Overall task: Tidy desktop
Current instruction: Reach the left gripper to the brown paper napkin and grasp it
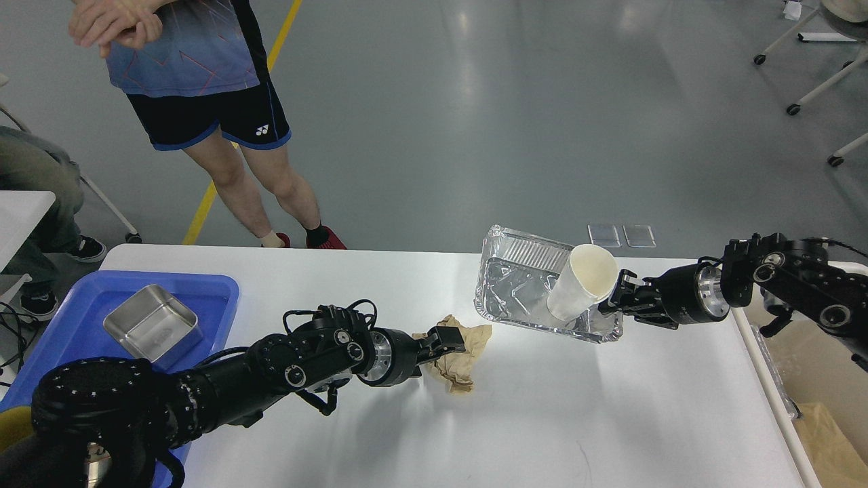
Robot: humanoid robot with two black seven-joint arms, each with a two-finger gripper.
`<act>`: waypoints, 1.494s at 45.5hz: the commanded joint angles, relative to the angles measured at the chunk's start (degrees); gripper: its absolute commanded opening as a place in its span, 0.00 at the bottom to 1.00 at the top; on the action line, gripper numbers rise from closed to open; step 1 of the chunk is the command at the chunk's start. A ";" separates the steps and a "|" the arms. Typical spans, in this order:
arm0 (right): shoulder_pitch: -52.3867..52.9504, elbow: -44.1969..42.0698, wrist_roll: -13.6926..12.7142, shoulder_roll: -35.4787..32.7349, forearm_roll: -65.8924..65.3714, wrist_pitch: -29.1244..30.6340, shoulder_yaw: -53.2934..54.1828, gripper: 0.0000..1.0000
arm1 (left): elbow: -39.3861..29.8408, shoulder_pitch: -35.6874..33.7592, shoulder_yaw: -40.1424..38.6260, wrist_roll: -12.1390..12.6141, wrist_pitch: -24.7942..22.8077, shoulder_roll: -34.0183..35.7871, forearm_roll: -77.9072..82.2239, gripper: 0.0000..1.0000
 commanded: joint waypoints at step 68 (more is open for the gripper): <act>-0.17 0.09 0.00 -0.46 0.00 -0.06 0.00 0.00 | 1.19 -0.45 0.36 -4.13 -0.61 -2.13 2.62 0.00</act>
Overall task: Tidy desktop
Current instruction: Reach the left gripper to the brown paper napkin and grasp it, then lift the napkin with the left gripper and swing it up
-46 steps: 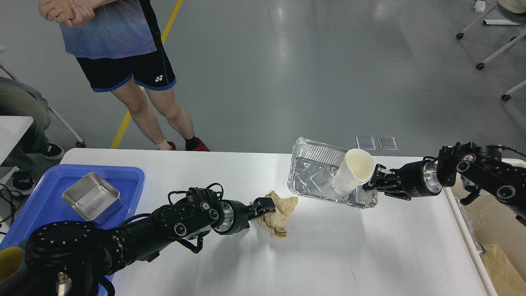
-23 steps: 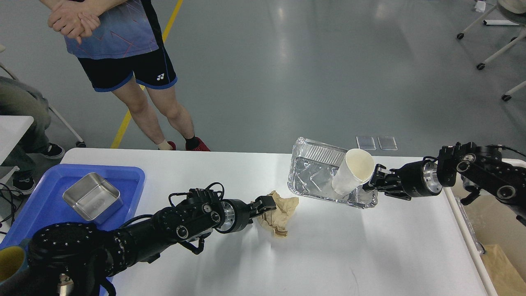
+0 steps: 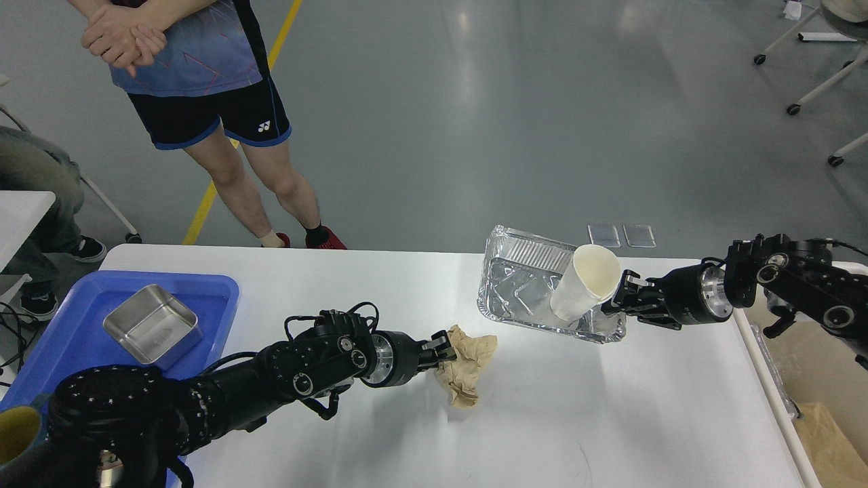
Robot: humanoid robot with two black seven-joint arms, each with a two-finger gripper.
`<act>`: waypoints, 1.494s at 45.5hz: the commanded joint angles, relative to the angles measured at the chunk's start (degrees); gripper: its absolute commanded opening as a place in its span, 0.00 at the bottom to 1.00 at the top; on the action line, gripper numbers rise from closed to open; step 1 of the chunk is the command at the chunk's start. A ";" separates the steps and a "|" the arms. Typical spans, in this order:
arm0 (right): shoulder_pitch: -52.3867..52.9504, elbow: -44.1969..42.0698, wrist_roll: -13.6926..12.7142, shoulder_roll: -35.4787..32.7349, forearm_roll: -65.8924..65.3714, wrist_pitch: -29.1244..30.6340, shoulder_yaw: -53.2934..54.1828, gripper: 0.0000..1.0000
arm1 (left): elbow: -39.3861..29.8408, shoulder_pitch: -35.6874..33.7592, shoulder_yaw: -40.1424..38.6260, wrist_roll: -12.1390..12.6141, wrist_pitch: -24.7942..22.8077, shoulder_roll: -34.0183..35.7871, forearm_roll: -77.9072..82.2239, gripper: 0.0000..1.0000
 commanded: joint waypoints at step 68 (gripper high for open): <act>-0.09 0.09 0.00 -0.26 0.00 0.00 0.44 0.00 | -62.14 -26.92 -13.36 4.43 -21.70 81.42 -0.80 0.00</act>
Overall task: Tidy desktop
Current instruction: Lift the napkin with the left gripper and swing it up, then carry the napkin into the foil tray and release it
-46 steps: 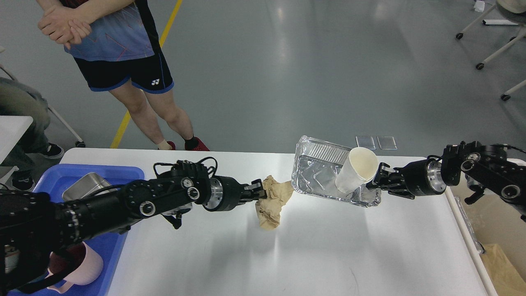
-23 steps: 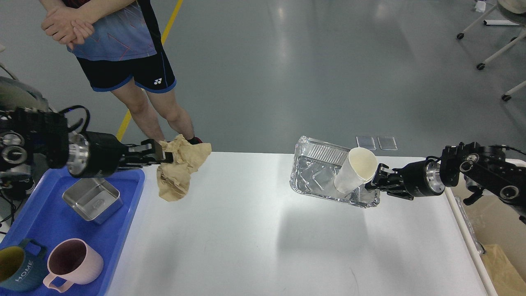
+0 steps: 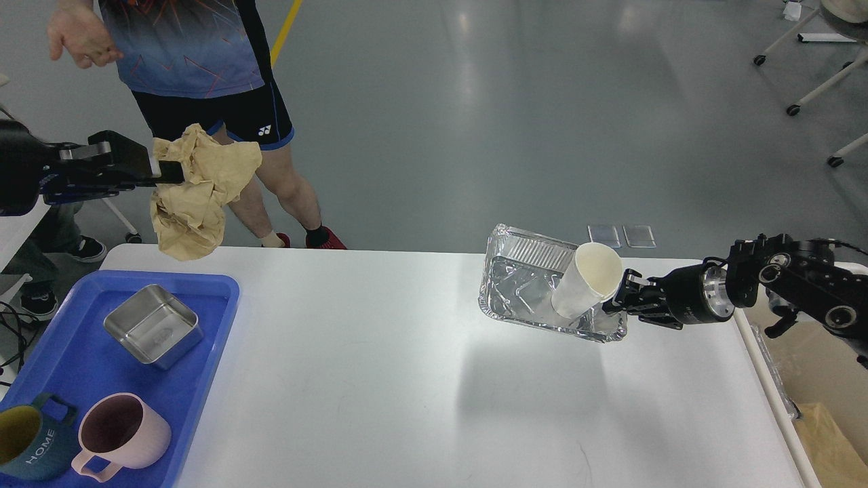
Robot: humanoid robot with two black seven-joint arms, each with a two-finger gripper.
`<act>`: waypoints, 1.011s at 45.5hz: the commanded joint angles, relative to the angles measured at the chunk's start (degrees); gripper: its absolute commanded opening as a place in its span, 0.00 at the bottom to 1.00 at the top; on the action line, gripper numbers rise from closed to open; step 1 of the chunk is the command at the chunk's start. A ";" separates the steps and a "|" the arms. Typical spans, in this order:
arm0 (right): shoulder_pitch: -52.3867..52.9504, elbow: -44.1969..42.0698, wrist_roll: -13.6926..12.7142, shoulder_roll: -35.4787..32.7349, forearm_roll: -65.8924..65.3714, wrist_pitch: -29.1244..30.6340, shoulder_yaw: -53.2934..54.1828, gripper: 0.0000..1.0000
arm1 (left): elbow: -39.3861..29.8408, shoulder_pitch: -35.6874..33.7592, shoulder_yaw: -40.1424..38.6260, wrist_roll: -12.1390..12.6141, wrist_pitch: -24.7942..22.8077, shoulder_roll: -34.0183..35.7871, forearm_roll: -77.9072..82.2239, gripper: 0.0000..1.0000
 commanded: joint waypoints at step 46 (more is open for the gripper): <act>0.07 2.02 -0.08 -1.47 0.00 0.00 0.70 0.00 | 38.94 6.44 0.64 0.93 13.18 -67.51 4.57 0.01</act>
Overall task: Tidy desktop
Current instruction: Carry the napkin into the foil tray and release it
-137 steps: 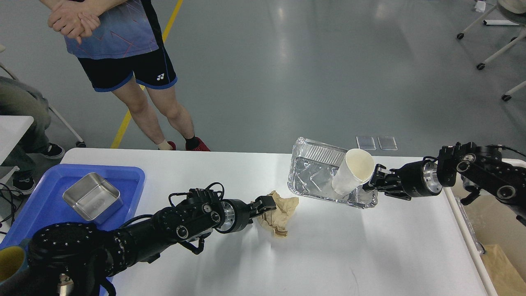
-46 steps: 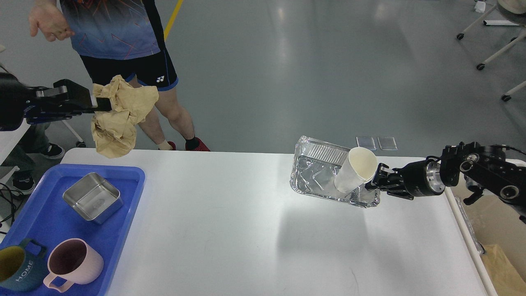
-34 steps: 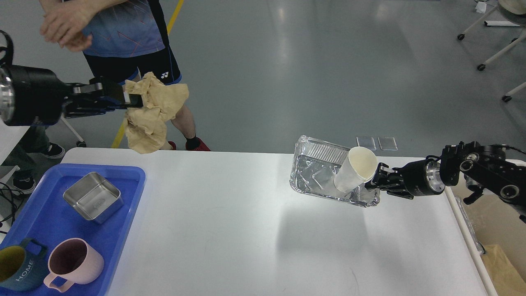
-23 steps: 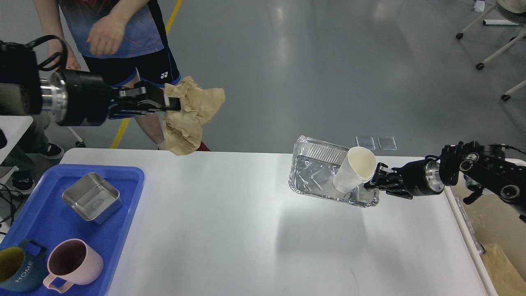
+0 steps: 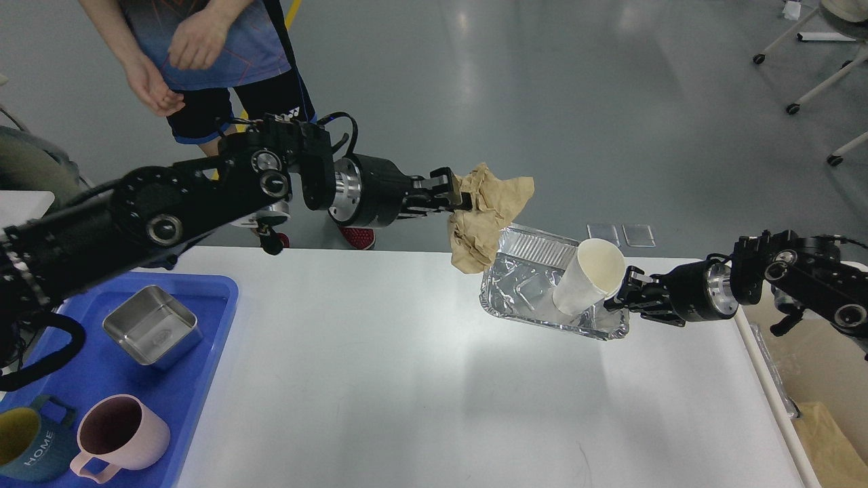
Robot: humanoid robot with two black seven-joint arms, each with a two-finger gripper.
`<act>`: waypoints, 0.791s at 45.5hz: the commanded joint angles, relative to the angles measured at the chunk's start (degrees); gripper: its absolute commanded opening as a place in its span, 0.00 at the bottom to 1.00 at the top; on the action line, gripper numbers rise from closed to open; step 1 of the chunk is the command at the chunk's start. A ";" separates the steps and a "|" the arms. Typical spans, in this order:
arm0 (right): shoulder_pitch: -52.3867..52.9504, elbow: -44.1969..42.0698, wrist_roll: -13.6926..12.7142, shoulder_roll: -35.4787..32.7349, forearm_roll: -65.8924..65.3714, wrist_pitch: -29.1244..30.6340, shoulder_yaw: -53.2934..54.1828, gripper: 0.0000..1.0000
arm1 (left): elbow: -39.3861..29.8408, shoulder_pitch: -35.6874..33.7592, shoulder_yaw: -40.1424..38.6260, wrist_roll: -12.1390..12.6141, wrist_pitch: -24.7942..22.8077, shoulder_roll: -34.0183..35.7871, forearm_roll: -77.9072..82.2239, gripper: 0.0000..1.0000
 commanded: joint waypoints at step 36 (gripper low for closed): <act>-0.62 0.00 0.03 0.09 0.00 -0.09 0.30 0.00 | 14.69 6.20 -1.83 -0.26 5.60 -16.60 0.14 0.95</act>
